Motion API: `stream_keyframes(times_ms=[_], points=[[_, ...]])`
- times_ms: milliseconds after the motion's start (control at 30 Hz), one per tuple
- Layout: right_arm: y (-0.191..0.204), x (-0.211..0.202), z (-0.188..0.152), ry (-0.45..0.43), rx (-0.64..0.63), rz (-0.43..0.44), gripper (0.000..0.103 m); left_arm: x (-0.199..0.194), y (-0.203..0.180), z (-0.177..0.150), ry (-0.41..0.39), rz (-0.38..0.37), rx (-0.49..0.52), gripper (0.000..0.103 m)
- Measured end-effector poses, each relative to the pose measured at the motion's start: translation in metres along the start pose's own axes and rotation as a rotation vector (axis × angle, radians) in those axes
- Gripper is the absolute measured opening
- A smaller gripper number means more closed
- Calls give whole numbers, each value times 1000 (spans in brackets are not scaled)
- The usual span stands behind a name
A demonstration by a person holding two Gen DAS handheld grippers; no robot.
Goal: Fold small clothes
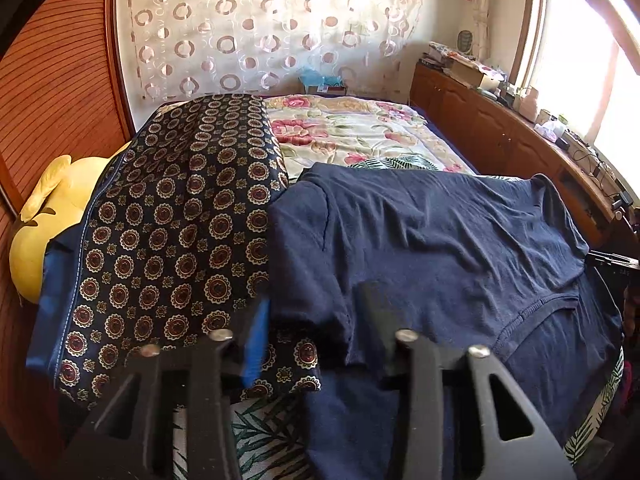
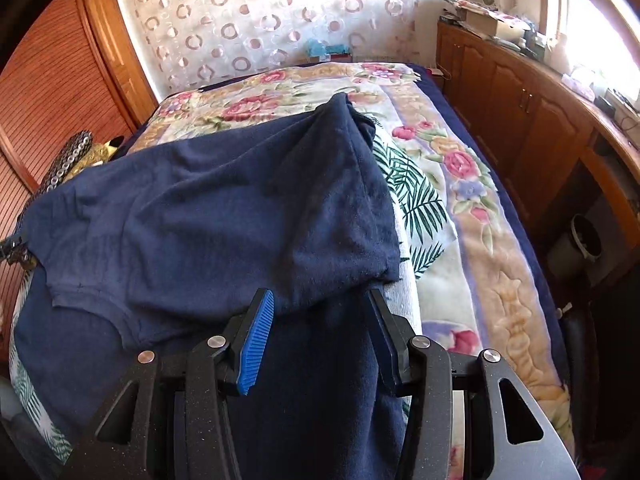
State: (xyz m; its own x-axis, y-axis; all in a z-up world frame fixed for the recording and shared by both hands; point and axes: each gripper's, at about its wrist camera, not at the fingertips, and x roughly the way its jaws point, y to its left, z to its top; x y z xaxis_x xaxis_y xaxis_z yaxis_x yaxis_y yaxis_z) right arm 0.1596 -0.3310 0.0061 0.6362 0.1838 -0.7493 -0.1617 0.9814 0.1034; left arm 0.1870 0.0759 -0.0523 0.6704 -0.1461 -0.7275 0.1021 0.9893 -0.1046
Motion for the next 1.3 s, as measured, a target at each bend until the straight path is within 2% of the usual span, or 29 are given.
stream_keyframes(times_ms=[233, 333, 367, 400, 433, 533, 900, 1300], points=[[3, 15, 7, -20, 34, -1, 49, 3, -3, 2, 17, -11, 5, 33], [8, 19, 6, -24, 11, -25, 30, 5, -7, 2, 19, -4, 17, 33], [9, 20, 6, -22, 2, -32, 11, 4, -9, 2, 12, -9, 22, 30], [11, 21, 6, -19, -5, -19, 4, 3, -10, 2, 4, -16, 28, 24], [11, 20, 6, -28, -6, -14, 4, 3, -13, 2, 1, -20, 32, 13], [7, 12, 6, -62, 1, -7, 4, 3, -17, 4, 0, 17, 33, 6], [5, -42, -5, -255, 8, 44, 4, -40, -15, 13, -122, -60, -16, 5], [-5, -90, -49, -355, -14, 70, 3, -74, -9, -21, -165, -84, -52, 5]])
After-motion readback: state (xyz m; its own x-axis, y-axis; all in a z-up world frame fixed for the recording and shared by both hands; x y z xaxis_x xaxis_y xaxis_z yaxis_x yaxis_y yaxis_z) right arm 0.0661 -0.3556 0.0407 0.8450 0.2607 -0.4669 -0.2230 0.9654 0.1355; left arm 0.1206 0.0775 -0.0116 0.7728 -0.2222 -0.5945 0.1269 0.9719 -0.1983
